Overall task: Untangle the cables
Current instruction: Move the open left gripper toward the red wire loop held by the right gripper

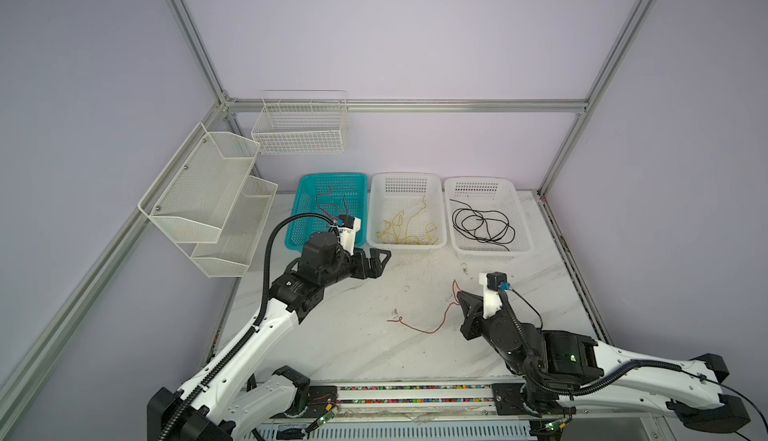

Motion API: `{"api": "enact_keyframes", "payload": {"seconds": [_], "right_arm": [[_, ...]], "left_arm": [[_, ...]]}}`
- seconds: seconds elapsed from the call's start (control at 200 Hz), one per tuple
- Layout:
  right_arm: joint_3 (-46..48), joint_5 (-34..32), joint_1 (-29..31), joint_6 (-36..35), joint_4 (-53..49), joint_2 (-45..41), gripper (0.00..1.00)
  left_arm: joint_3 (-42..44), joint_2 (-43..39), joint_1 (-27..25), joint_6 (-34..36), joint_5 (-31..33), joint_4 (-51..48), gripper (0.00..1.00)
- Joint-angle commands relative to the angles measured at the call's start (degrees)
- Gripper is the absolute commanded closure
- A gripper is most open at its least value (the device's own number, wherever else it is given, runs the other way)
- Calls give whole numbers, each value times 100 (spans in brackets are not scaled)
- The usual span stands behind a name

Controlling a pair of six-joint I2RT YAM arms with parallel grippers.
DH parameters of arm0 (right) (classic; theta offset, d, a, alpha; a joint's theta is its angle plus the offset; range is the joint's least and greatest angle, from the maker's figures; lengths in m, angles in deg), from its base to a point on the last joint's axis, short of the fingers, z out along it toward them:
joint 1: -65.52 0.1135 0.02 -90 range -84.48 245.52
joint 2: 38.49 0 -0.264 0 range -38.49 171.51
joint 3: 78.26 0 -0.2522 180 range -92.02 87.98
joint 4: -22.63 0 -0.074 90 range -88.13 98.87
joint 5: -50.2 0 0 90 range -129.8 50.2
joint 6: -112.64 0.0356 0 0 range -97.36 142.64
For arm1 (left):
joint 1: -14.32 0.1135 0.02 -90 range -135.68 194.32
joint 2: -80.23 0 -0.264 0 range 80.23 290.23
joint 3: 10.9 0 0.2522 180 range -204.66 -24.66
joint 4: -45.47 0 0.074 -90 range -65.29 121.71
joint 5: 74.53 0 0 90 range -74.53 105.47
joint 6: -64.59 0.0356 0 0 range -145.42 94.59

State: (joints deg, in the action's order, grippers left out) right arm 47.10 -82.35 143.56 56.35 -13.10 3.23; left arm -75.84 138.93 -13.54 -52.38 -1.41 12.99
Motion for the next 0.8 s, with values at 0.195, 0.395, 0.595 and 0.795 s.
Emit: {"api": "enact_keyframes", "payload": {"seconds": [0.195,0.395,0.595,0.795], "right_arm": [[-509,273,-17,-177,114,560,100],[-649,468,-17,-199,234,618,100],[-753,665,-17,-216,378,701,100],[-839,782,-16,-234,422,709,100]], "left_arm": [[538,-302,-1125,573,-1177,353,0],[817,-230,-1752,532,-1377,721,1],[839,164,-2397,537,-1159,985,4],[742,457,-2619,651,-1065,984,14]]}}
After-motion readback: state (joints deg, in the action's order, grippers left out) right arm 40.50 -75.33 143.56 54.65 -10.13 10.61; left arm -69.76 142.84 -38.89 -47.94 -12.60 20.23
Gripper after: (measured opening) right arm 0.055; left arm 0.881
